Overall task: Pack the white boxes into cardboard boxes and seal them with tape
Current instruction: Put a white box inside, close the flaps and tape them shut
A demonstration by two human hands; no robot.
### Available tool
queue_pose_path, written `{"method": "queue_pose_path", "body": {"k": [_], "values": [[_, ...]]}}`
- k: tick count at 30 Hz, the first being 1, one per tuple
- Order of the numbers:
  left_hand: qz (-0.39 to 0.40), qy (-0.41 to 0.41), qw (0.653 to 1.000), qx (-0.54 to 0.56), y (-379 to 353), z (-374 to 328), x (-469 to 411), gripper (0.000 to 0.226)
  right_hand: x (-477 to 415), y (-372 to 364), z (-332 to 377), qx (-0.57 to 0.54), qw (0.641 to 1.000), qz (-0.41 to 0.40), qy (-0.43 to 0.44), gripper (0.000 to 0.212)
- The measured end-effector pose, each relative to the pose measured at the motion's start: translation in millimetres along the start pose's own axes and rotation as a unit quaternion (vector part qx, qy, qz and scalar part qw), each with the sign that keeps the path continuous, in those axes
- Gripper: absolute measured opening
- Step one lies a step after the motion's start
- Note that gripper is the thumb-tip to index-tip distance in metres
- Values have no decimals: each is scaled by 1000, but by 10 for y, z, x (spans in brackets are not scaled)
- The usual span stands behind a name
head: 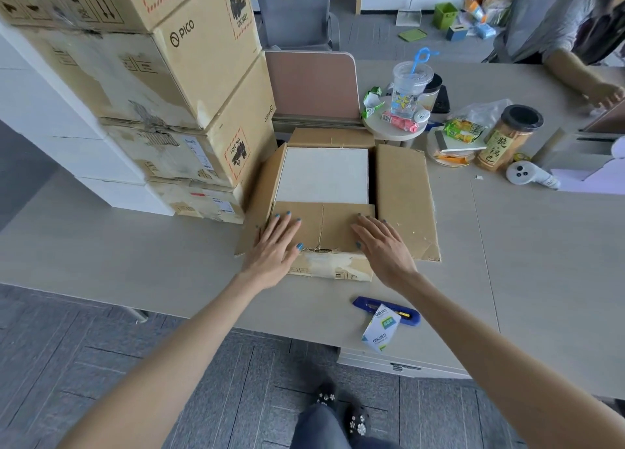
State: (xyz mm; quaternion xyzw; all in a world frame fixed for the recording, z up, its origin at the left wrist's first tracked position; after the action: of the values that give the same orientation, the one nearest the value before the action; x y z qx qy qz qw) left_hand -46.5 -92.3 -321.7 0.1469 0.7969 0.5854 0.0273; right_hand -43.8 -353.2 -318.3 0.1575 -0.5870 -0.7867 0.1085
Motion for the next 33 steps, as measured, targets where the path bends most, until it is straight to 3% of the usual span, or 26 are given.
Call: {"method": "queue_pose_path", "body": {"k": [11, 26, 30, 33], "values": [[-31, 8, 999, 4, 284, -158, -342, 56, -424, 238, -103, -31, 999, -31, 6, 29], [-23, -5, 999, -27, 748, 137, -2050, 58, -1965, 327, -695, -2, 986, -1, -166, 42], [3, 53, 998, 32, 726, 293, -2432, 70, -2255, 234, -820, -40, 965, 46, -257, 51], [-13, 95, 979, 181, 727, 372, -2612, 73, -2405, 190, -878, -106, 947, 36, -300, 48]]}}
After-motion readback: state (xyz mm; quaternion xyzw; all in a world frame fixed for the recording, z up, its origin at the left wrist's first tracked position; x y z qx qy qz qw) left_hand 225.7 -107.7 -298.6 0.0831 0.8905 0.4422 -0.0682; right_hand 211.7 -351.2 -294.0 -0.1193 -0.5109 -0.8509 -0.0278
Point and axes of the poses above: each hand's wrist, its own x-axis away from the middle knuckle, its own y-axis out of the back of the hand, z = x × y, the point moved 2 cm from there along -x, towards the middle knuckle, and after that the axes turned 1 degree about x, right-handed, at the moved point
